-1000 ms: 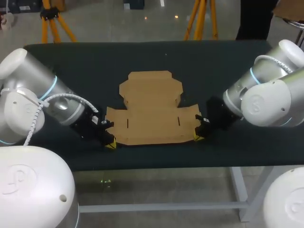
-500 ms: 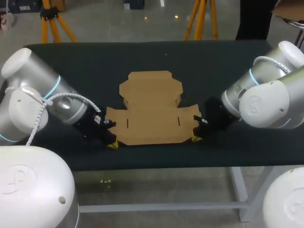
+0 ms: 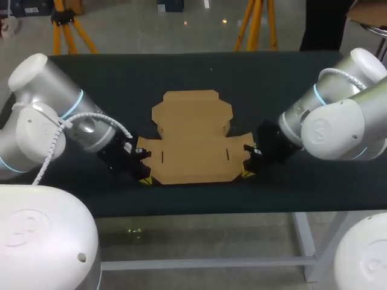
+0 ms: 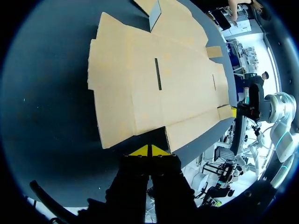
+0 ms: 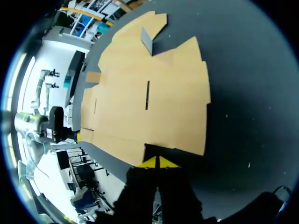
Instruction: Assemble the packaging by folding the flat box into shape, placing the metal phone stand inside, and closing the box properly
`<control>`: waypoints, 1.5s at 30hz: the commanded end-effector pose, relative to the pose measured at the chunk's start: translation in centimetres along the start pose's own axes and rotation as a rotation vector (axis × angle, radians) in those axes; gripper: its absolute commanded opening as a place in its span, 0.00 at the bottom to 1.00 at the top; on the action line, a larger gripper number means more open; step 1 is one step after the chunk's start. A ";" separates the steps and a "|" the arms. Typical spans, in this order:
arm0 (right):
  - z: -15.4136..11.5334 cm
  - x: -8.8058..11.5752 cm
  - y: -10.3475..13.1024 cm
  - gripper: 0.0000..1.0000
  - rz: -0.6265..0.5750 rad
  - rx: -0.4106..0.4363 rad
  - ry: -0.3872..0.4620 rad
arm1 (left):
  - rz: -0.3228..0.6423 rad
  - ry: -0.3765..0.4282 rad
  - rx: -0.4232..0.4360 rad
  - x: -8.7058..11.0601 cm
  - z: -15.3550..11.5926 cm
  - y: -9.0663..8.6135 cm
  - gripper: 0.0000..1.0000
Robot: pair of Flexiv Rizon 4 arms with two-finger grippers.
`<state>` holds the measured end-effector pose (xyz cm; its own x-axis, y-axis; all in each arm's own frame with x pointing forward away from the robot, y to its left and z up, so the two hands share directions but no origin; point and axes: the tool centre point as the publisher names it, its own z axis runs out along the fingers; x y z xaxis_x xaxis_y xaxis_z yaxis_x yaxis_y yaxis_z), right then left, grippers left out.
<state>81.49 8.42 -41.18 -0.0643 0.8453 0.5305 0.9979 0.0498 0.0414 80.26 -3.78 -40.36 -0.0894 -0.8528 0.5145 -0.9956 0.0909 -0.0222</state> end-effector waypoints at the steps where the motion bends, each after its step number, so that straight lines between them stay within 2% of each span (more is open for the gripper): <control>1: 0.1 0.0 0.2 0.00 0.000 0.004 0.000 | 0.001 -0.020 -0.002 0.5 -0.6 -0.3 0.00; 11: 0.0 0.6 0.3 0.00 -0.007 0.005 -0.011 | 0.037 -0.037 0.004 1.7 -1.0 -0.7 0.00; 28: 0.1 2.4 0.3 0.00 -0.061 0.004 -0.042 | 0.103 -0.054 -0.024 3.9 0.1 -0.8 0.00; 45: 1.1 2.7 0.6 0.00 -0.079 0.030 -0.053 | 0.150 -0.057 -0.039 5.6 1.2 -1.0 0.00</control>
<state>81.73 11.04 -40.52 -0.1435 0.8645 0.4818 0.9896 0.1303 0.0610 80.49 -8.73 -38.32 -0.2399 -0.8511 0.4670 -0.9694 0.2354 -0.0691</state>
